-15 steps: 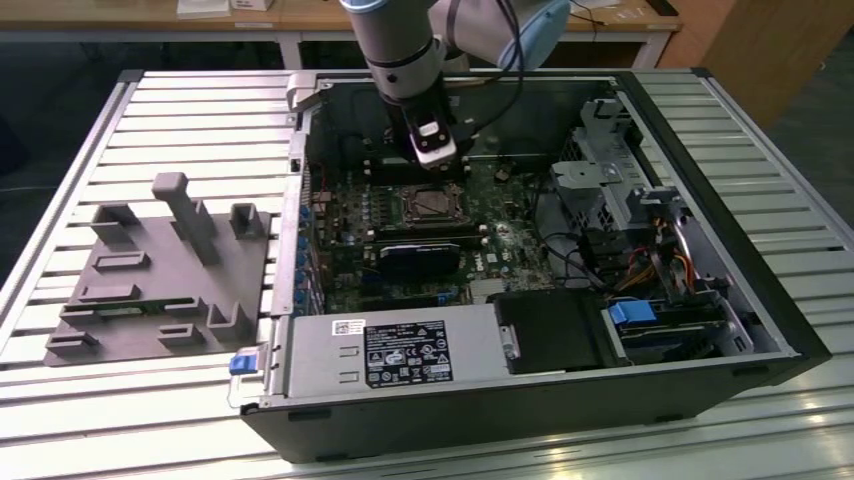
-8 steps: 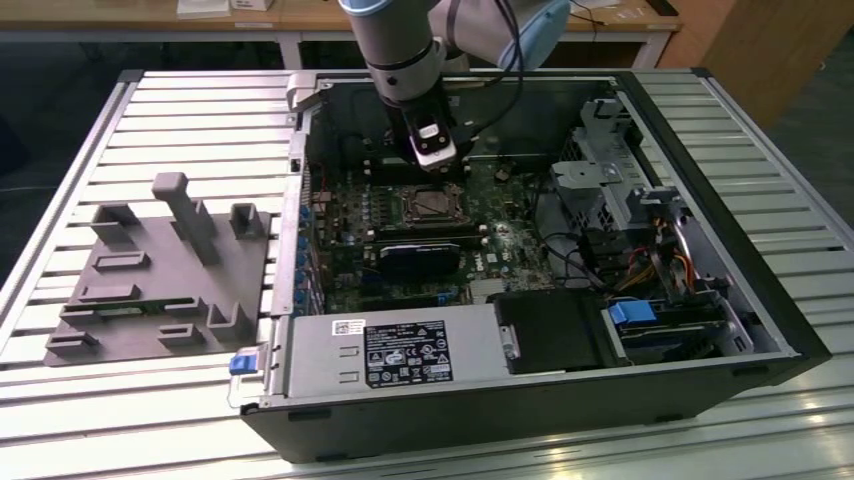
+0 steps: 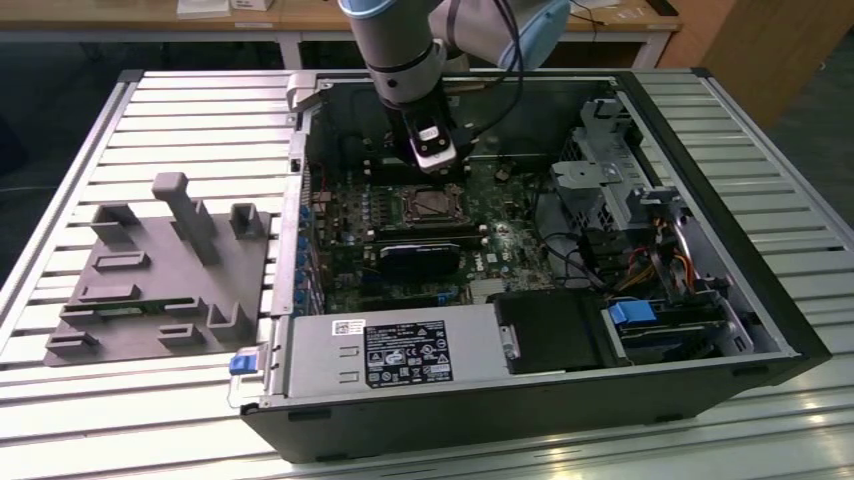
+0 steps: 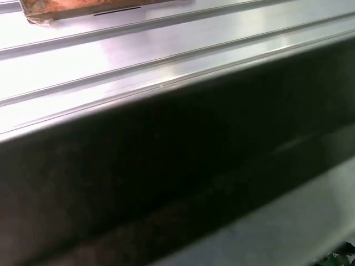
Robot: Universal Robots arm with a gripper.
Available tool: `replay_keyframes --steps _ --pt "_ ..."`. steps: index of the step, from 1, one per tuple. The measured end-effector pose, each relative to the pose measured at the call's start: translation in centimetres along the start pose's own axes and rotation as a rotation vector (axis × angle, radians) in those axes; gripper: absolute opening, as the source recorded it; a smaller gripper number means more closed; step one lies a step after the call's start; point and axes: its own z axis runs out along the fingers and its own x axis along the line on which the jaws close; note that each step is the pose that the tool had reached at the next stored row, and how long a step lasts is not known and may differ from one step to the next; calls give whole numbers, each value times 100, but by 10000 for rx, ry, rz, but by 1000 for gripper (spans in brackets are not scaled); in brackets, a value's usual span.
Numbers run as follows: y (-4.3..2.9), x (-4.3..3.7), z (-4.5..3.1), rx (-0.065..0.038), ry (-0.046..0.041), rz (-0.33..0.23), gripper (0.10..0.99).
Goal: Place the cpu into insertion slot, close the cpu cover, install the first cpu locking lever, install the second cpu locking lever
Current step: 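Install the first cpu locking lever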
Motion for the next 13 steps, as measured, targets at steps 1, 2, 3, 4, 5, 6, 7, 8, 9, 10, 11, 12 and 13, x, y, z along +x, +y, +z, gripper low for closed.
replay_keyframes --steps 1,2,3,4,5,6,7,8,9,10,11,12,13 --pt "1 -1 -3 0 0 0 102" --pt "3 -3 -10 -4 -2 1 102" --pt "5 -6 -23 -3 -3 1 102" --pt "8 -11 -41 -4 -2 1 102" --pt "12 -15 -61 -2 -1 1 102" --pt "15 -20 -81 -2 -1 0 102" --pt "20 -26 -104 -2 -2 1 102" --pt "24 -31 -126 -2 -1 1 102" --pt "28 -37 -148 -1 -1 1 102" --pt "32 -42 -171 -2 -1 1 102" --pt "37 -48 -193 -3 -2 1 102" --pt "41 -53 -215 -2 -1 1 102" --pt "45 -59 -237 -1 -1 0 102"
